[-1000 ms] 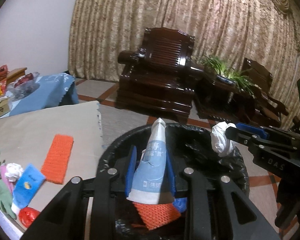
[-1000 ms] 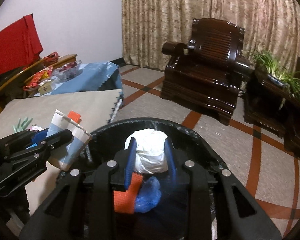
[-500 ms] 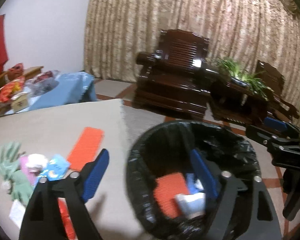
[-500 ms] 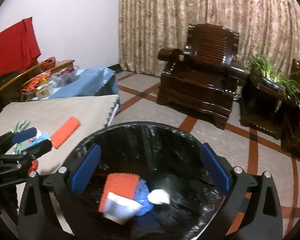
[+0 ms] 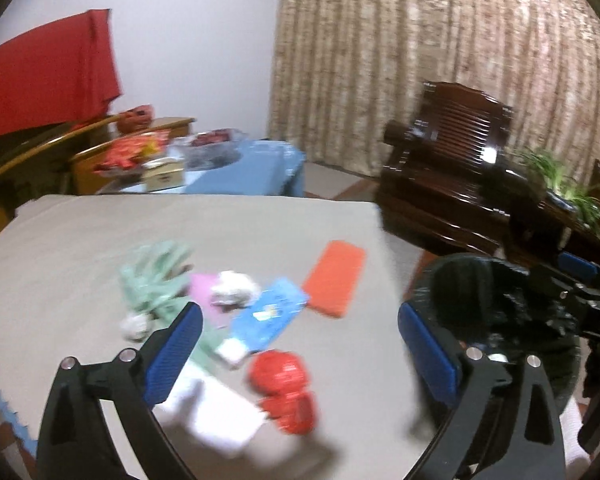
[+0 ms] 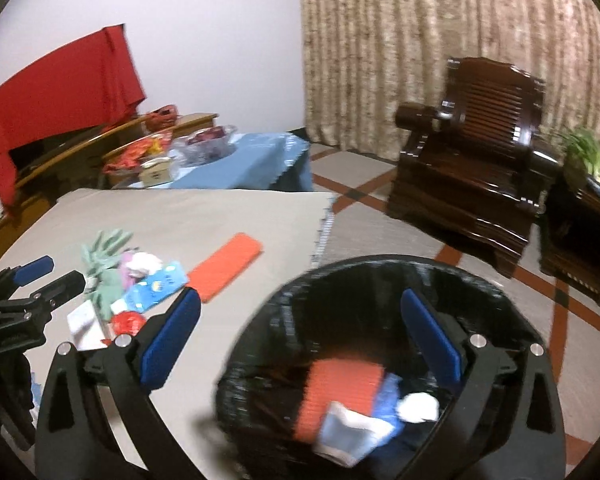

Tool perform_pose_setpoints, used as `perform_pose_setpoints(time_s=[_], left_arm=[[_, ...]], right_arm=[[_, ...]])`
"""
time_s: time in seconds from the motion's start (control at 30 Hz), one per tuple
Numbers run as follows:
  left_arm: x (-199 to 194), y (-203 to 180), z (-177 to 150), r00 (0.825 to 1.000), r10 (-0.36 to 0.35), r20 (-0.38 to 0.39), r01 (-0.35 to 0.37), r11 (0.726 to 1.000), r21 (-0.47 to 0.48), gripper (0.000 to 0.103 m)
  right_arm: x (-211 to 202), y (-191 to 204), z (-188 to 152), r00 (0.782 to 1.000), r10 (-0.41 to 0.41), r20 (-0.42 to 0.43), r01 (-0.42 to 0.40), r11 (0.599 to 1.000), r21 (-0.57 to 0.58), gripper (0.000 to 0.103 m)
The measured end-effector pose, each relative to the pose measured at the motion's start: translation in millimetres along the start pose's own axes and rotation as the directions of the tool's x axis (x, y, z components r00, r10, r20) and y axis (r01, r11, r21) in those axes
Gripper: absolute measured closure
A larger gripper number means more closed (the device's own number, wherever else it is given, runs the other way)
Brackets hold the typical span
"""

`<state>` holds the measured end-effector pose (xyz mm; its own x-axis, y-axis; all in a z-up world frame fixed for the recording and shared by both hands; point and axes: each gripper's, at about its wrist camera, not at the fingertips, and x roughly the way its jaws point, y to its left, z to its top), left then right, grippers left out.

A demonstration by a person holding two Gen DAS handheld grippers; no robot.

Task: Collect trash
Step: 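Move both tools back over the table toward the red plastic bag, then grasp the red plastic bag with the right tool and lift it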

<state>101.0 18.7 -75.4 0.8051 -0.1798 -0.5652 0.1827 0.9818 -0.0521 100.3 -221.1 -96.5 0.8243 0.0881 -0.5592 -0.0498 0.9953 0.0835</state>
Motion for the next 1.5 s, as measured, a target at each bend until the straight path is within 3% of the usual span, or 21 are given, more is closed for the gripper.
perform_pose_setpoints(time_s=[0.23,0.47,0.83,1.33,1.5], left_arm=[[-14.0,57.0,-15.6,0.993,0.120,-0.006,-0.120,0.991,-0.051,0.007],[-23.2,91.3,-31.6,0.983,0.184,-0.017,-0.185,0.978,-0.095,0.007],[-23.1,117.1,-45.5,0.975,0.222,-0.028,-0.224,0.967,-0.120,0.007],[-10.2,136.4,-57.6,0.971,0.234,-0.058,-0.240,0.961,-0.138,0.007],[-7.7,142.1,-59.0,0.969,0.238,-0.066,-0.245,0.959,-0.140,0.007]], right_arm=[[12.7,49.4,0.6,0.996,0.087,-0.019,-0.088,0.995,-0.055,0.005],[28.7,96.9,-4.7,0.986,0.164,-0.036,-0.167,0.979,-0.118,0.005],[70.5,142.4,-32.0,0.976,0.195,-0.101,-0.210,0.964,-0.164,0.005],[111.3,162.6,-53.7,0.969,0.182,-0.169,-0.213,0.960,-0.183,0.006],[121.5,168.2,-58.3,0.962,0.189,-0.199,-0.227,0.955,-0.189,0.018]])
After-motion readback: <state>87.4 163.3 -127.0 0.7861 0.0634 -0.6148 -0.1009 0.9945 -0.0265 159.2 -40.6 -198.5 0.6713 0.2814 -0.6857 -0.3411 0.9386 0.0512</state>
